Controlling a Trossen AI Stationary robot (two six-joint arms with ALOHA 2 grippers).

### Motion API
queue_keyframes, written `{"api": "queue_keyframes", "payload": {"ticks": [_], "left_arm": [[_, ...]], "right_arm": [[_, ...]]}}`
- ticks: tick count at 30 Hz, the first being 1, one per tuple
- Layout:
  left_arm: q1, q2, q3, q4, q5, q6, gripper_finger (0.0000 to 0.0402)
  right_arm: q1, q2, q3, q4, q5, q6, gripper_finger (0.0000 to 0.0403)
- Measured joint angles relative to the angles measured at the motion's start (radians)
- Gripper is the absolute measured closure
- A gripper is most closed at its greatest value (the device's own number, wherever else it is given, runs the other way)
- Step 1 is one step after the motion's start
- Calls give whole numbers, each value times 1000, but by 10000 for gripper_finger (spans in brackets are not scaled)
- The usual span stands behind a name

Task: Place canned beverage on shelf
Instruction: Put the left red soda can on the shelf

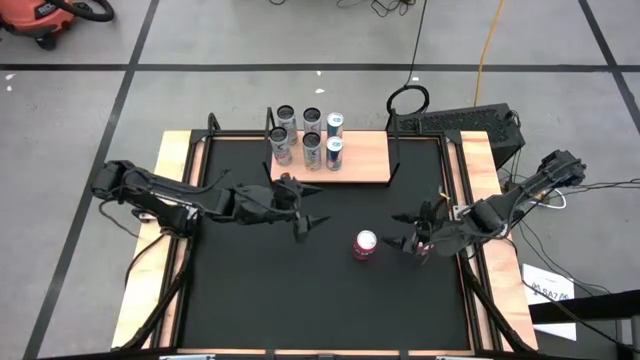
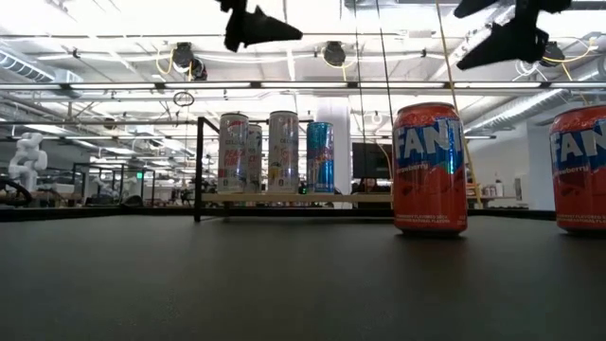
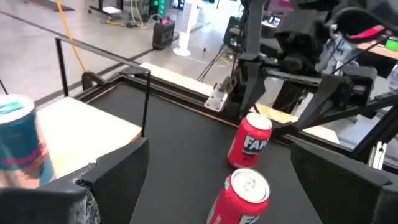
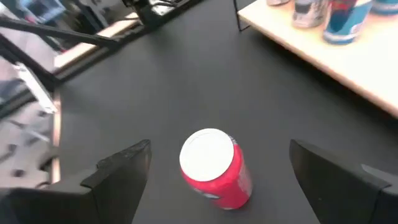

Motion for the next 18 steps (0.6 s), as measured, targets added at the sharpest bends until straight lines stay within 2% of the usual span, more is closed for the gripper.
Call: {"api": "queue_keyframes", "payload": {"ticks": [4, 13, 18], "left_arm": [[2, -63, -84, 36, 18, 4, 11], [5, -194, -332, 243, 34, -21, 11], [4, -193, -360, 259, 46, -26, 11]], "right_arm": [[-1, -58, -54, 38, -11, -6, 35], [-2, -49, -55, 0, -36, -105, 35], [-5, -49, -52, -1, -65, -87, 36]]}}
